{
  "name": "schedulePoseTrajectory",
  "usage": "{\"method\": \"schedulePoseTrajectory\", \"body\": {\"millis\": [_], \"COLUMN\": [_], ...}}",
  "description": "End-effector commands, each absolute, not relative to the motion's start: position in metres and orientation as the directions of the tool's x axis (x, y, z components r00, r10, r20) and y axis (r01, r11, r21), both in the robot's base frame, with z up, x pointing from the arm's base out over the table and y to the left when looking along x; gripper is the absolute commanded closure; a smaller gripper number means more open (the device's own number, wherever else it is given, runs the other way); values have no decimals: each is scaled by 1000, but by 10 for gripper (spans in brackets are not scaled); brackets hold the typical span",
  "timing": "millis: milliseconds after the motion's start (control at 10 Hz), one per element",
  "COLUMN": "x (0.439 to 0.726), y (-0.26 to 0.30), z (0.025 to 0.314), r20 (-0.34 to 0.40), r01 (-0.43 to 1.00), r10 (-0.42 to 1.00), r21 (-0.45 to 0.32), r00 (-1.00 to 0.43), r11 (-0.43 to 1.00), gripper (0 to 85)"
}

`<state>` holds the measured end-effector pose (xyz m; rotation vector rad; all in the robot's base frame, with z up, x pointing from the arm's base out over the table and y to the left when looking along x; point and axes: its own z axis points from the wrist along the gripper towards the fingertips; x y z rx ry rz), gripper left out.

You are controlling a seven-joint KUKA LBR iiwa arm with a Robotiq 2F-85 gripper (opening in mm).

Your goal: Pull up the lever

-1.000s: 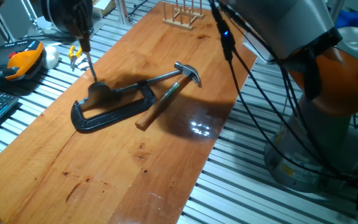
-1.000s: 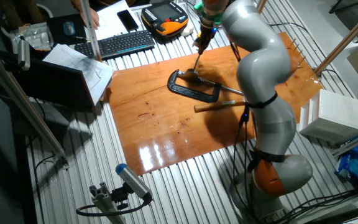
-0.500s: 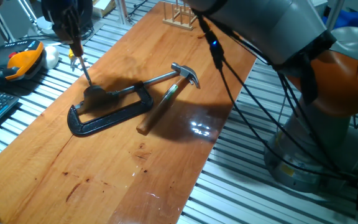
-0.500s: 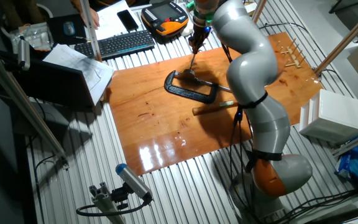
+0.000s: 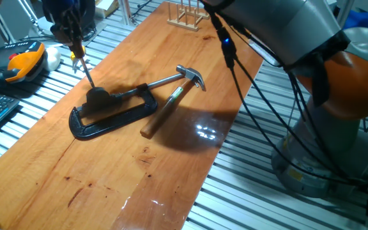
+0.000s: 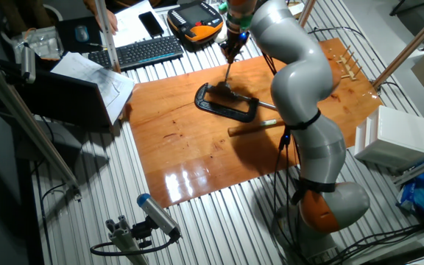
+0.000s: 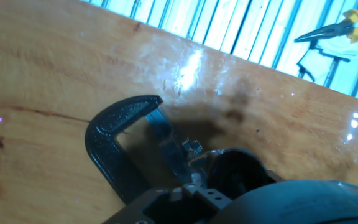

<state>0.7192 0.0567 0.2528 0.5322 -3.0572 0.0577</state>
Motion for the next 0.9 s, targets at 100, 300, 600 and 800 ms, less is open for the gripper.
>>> {"method": "schedulePoseTrajectory", "body": {"millis": [100, 300, 600, 800], "x": [718, 710, 686, 669], "y": [57, 45, 28, 20], "z": [255, 267, 292, 305], "r20": [33, 42, 41, 38], "r01": [-334, -340, -331, -336], "r10": [-333, -339, -330, -334], "r21": [-34, -37, -49, -45], "r00": [-942, -940, -943, -942], "r11": [942, 940, 942, 941], "gripper": [170, 170, 170, 510]}}
